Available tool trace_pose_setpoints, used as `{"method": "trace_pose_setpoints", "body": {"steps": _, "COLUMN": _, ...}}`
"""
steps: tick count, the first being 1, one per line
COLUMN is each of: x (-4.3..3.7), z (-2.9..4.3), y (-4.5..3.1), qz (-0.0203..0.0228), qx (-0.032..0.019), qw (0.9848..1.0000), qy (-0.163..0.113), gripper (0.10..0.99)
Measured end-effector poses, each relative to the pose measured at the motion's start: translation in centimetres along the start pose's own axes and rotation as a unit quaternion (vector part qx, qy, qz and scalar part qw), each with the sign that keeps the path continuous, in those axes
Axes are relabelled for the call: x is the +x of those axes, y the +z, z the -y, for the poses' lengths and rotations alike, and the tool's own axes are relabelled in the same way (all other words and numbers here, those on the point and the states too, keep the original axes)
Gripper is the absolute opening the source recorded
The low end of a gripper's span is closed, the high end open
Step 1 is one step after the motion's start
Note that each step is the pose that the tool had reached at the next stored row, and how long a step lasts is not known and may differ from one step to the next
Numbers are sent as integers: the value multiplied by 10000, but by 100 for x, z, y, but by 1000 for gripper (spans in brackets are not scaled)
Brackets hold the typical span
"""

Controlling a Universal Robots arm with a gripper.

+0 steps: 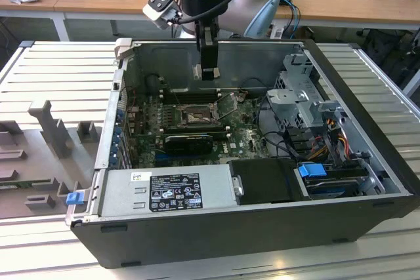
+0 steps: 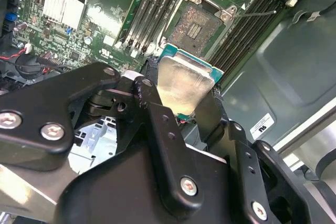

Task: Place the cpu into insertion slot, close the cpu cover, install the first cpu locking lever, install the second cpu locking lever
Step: 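Place the cpu into insertion slot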

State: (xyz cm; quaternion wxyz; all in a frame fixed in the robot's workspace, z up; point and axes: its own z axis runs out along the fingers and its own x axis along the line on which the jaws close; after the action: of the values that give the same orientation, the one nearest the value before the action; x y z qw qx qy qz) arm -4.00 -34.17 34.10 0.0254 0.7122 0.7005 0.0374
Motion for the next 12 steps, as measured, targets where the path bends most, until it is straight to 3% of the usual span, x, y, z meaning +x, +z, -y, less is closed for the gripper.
{"method": "trace_pose_setpoints", "body": {"steps": 12, "x": -1, "z": 7, "y": 74, "qz": 13, "qx": 4, "qw": 10000, "qy": 0, "gripper": 525}}
